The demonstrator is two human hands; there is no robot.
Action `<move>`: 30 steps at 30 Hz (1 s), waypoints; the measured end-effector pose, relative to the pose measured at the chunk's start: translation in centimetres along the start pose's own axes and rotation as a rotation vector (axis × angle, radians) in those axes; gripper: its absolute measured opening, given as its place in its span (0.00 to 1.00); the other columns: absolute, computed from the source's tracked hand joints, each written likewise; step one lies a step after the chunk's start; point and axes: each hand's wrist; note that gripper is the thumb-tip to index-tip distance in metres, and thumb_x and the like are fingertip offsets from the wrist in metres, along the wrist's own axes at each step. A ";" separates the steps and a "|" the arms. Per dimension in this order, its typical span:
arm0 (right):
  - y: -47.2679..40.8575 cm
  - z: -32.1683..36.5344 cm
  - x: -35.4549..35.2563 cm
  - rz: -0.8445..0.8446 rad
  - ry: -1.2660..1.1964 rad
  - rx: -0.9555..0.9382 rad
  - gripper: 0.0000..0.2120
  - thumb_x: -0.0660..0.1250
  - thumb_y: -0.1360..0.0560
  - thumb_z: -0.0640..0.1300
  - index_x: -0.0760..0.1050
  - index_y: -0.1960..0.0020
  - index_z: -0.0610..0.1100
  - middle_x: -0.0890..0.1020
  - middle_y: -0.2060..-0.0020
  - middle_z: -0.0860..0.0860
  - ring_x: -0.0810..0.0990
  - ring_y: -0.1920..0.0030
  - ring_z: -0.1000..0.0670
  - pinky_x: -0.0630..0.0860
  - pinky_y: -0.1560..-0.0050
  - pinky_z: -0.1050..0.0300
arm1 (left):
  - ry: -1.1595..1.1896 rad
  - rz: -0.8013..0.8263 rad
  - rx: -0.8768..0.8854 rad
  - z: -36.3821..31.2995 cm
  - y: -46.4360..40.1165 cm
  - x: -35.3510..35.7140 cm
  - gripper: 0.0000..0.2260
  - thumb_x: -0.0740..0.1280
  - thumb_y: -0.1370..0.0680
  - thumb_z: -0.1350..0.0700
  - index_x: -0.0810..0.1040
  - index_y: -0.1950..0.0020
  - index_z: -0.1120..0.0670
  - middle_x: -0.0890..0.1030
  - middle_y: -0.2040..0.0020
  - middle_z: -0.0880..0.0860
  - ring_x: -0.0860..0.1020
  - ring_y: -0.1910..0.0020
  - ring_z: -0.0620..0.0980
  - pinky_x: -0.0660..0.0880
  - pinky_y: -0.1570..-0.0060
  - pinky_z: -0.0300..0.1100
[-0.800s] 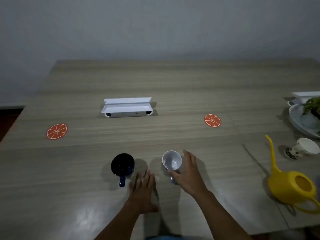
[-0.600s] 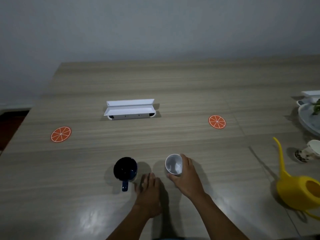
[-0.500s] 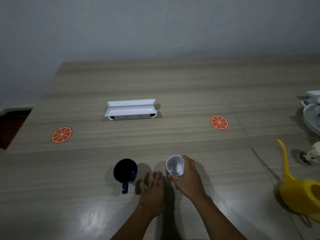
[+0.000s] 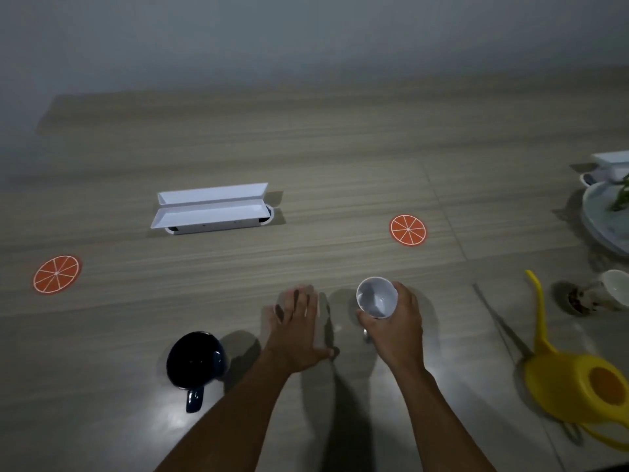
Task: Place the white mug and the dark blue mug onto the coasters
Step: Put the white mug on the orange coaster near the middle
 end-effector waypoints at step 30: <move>-19.7 0.5 -3.9 -0.211 -0.168 0.068 0.38 0.82 0.38 0.45 0.71 0.32 0.55 0.76 0.40 0.59 0.76 0.49 0.71 0.76 0.58 0.73 | 0.075 -0.324 -0.269 -3.7 -9.8 3.1 0.42 0.56 0.27 0.25 0.54 0.19 0.46 0.52 0.17 0.46 0.44 0.18 0.53 0.43 0.25 0.70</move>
Point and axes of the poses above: each hand's wrist, its own y-axis away from the middle knuckle, its own x-axis out of the palm, z = x × y
